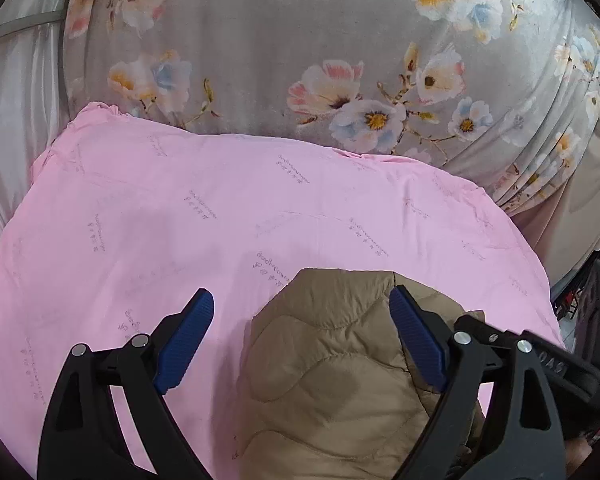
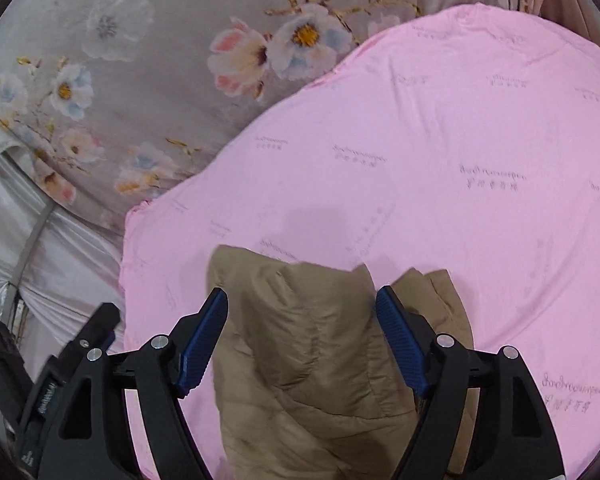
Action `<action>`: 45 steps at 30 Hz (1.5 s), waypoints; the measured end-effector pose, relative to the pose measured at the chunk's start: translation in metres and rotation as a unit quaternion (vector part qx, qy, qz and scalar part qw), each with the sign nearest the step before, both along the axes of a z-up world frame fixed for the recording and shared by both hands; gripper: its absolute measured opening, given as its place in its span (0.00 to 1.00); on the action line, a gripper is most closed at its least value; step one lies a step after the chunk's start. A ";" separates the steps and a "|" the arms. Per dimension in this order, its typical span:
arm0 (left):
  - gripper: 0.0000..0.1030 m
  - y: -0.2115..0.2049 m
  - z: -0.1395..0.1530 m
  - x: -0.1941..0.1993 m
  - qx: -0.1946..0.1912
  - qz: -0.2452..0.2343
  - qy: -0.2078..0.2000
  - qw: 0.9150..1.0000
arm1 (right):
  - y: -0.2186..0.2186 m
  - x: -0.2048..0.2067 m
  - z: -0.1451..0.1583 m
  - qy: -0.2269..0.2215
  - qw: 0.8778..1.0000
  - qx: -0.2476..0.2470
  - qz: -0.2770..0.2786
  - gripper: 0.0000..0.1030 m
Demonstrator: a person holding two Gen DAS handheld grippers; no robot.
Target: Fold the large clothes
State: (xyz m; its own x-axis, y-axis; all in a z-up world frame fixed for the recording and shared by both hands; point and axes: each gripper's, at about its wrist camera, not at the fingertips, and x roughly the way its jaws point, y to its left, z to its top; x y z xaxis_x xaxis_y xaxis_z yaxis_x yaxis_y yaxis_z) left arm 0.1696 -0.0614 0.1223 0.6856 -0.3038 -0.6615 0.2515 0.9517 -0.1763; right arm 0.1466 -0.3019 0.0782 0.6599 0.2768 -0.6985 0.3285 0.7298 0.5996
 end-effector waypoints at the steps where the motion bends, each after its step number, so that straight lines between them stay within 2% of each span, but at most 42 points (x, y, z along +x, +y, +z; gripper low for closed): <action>1: 0.84 -0.003 -0.004 0.002 0.003 -0.004 0.005 1.000 | -0.001 0.002 -0.010 0.010 1.000 0.003 0.003 0.70; 2: 0.84 -0.006 -0.009 0.005 0.006 -0.006 0.011 1.000 | -0.002 0.002 -0.016 0.007 1.000 0.011 0.008 0.61; 3: 0.84 -0.009 -0.013 0.006 0.007 -0.010 0.016 1.000 | -0.005 0.001 -0.021 0.003 1.000 0.018 0.010 0.37; 4: 0.84 -0.012 -0.018 0.008 0.006 -0.016 0.023 1.000 | -0.010 -0.004 -0.023 -0.012 1.000 0.029 0.006 0.29; 7: 0.84 -0.026 -0.031 0.010 0.007 -0.028 0.036 0.999 | -0.022 -0.025 -0.026 -0.063 0.997 0.040 -0.013 0.18; 10: 0.84 -0.045 -0.047 0.015 0.012 -0.040 0.052 0.998 | -0.028 -0.041 -0.038 -0.072 0.996 0.001 -0.046 0.16; 13: 0.83 -0.065 -0.072 0.022 0.019 -0.047 0.077 0.996 | -0.030 -0.046 -0.059 -0.057 0.996 -0.037 -0.060 0.16; 17: 0.83 -0.086 -0.109 0.026 0.044 -0.044 0.090 0.994 | -0.037 -0.048 -0.084 -0.042 0.996 -0.054 -0.061 0.16; 20: 0.84 -0.090 -0.123 0.026 0.053 -0.037 0.082 0.995 | -0.042 -0.045 -0.102 -0.038 0.997 -0.048 -0.055 0.17; 29: 0.89 -0.102 -0.146 0.022 0.091 -0.029 0.047 0.994 | -0.045 -0.041 -0.127 -0.047 0.997 -0.031 -0.049 0.21; 45: 0.92 -0.113 -0.164 0.017 0.121 -0.017 0.004 0.992 | -0.041 -0.038 -0.133 -0.055 0.996 -0.048 -0.050 0.21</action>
State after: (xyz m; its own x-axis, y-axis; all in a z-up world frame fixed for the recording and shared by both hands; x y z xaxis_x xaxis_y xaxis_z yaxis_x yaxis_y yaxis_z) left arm 0.1866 -0.1742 -0.0417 0.6717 -0.1582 -0.7237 0.2844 0.9571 0.0547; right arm 0.1082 -0.3429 -0.0546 0.7553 0.1417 -0.6399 0.3375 0.7529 0.5650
